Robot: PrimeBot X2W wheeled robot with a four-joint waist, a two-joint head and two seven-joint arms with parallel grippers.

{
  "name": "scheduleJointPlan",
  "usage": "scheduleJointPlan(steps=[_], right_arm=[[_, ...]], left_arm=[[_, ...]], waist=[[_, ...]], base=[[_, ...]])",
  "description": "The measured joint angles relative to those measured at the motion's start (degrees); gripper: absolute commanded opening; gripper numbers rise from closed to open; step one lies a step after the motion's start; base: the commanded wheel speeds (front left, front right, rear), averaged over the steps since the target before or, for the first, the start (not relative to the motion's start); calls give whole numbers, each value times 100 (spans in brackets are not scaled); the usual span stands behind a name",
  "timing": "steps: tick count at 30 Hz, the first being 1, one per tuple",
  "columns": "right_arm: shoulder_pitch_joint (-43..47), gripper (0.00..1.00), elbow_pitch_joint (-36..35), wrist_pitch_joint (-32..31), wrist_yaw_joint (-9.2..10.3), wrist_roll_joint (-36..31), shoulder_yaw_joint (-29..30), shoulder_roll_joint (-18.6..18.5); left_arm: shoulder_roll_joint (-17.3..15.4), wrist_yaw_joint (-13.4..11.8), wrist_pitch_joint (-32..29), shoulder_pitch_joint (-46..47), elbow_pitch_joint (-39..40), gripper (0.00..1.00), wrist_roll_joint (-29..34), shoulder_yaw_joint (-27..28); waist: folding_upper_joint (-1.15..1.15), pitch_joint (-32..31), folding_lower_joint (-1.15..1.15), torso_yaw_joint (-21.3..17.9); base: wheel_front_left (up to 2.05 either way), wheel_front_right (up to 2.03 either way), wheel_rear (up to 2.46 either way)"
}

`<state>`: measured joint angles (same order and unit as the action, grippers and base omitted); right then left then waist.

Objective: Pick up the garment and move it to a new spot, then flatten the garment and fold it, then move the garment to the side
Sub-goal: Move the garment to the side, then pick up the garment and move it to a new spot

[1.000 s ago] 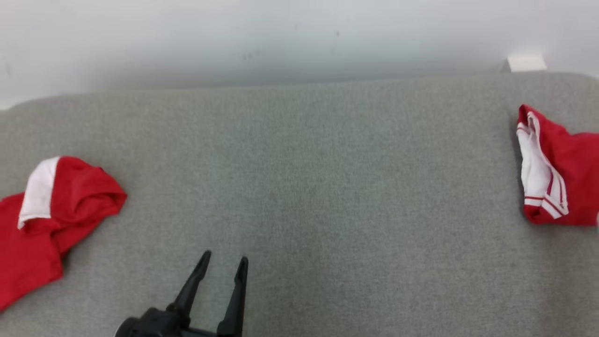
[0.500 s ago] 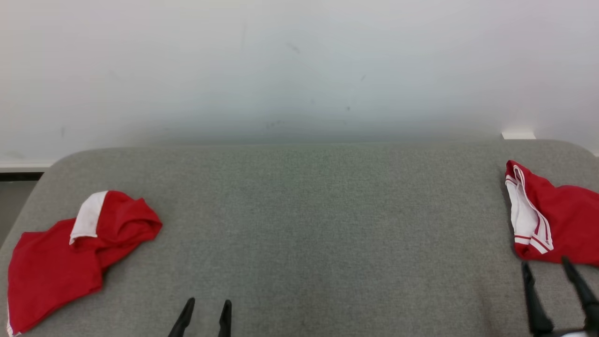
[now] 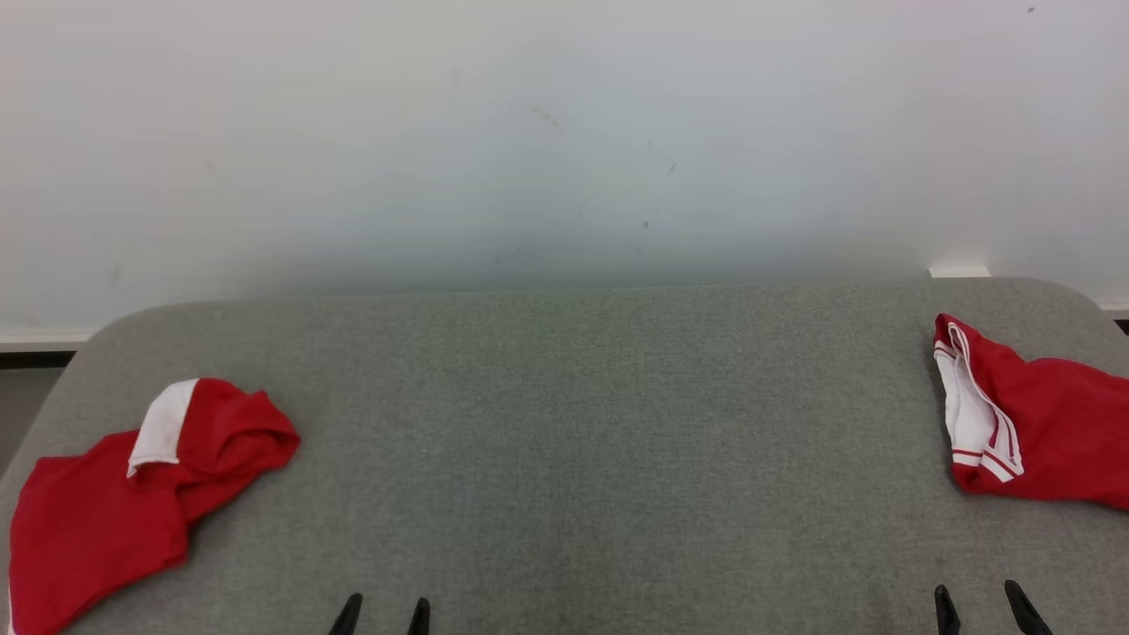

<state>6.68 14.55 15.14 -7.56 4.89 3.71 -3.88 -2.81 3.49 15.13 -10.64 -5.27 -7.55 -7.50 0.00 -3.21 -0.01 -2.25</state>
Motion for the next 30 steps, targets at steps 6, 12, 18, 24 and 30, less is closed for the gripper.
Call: scheduleJointPlan(steps=[6,12,18,24,30], right_arm=[[12,100,-9,0,0,-24,-51,41],[7,100,-74,0,0,-66,-59,57],[18,100,-151,0,0,-24,-119,73],[34,100,-152,0,0,94,-350,86],[-38,100,-146,0,0,203,-555,91]], left_arm=[[0,-8,0,-2,-8,100,4,7],[0,-8,0,3,-19,100,-9,-44],[2,4,0,107,-79,100,10,-100],[1,-1,0,82,-102,100,23,-41],[-1,-49,0,-57,-42,100,21,94]], waist=[[0,11,0,-72],[0,30,0,-16],[0,44,1,367],[0,32,1,1124],[0,20,1,2000]], base=[[0,0,0],[0,0,0],[0,0,0],[0,0,0],[0,0,0]])
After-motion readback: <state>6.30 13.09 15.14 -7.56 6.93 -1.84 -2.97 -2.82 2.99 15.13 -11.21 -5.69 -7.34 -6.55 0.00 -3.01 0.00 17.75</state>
